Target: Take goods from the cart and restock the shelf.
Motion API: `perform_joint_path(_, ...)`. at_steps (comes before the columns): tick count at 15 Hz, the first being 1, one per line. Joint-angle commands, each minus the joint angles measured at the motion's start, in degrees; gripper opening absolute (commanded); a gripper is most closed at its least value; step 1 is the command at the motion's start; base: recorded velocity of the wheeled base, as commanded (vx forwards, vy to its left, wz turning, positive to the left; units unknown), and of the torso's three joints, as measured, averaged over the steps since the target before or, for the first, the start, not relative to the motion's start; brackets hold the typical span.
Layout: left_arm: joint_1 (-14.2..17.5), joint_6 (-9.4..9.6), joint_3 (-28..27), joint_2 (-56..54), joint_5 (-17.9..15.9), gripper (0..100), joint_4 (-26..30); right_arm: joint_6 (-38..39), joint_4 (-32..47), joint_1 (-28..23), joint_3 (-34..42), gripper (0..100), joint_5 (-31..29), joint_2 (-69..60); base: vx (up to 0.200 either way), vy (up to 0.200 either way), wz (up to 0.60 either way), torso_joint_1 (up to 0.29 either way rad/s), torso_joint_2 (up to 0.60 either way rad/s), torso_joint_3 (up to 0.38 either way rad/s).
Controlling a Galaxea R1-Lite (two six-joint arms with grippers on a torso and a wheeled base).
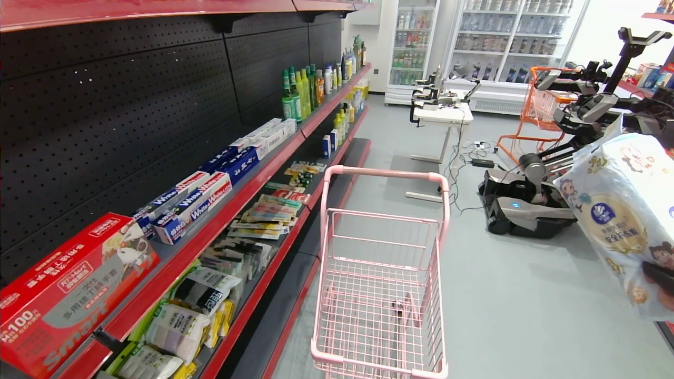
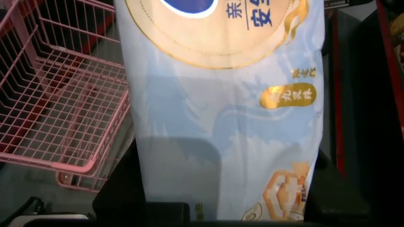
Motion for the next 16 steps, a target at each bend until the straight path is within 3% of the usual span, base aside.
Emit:
perform_joint_path(1,0.0,0.09,0.0,0.1,0.0,100,0.0,-0.1,-0.1,0.0,0.0,0,0.0,0.4,0.000,0.000,0.00,0.100,-0.21,-0.105)
perform_joint_path(16,0.0,0.09,0.0,0.1,0.0,100,0.0,-0.7,-0.1,0.1,-0.5,0,0.0,2.1,0.000,0.000,0.00,0.080,-0.16,-0.084)
